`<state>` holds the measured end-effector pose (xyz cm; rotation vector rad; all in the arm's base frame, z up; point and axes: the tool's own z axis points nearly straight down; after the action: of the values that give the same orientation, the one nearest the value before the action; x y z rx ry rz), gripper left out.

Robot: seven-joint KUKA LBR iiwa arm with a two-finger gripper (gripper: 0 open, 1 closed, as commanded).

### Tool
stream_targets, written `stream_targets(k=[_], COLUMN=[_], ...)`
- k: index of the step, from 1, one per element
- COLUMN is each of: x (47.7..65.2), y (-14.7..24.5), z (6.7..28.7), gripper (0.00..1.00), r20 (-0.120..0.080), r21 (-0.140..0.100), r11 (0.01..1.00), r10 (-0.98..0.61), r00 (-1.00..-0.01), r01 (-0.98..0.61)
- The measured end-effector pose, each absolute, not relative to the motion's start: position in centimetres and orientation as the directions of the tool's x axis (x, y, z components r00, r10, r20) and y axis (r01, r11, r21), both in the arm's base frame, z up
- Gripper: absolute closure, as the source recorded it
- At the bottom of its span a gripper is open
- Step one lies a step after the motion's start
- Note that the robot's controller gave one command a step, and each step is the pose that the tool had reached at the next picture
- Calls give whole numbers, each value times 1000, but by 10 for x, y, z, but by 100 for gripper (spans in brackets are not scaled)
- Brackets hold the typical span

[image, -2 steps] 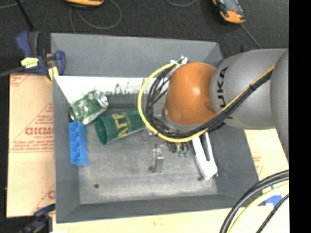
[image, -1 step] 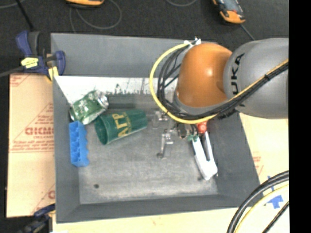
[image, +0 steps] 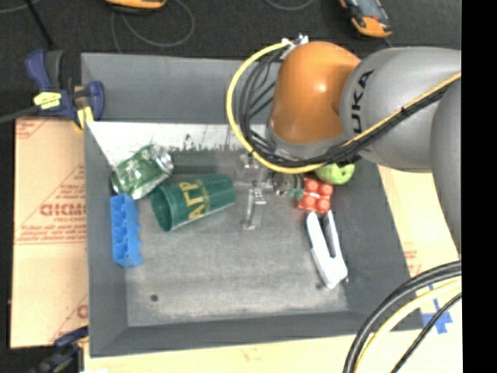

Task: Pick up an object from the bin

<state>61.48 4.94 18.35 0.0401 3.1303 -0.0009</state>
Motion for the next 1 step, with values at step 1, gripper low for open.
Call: stream_targets(k=[1], x=[620], y=[67], z=[129], gripper=[0], r20=[-11], r21=[2], r11=[999], r10=[44], r00=[-999], r01=[44])
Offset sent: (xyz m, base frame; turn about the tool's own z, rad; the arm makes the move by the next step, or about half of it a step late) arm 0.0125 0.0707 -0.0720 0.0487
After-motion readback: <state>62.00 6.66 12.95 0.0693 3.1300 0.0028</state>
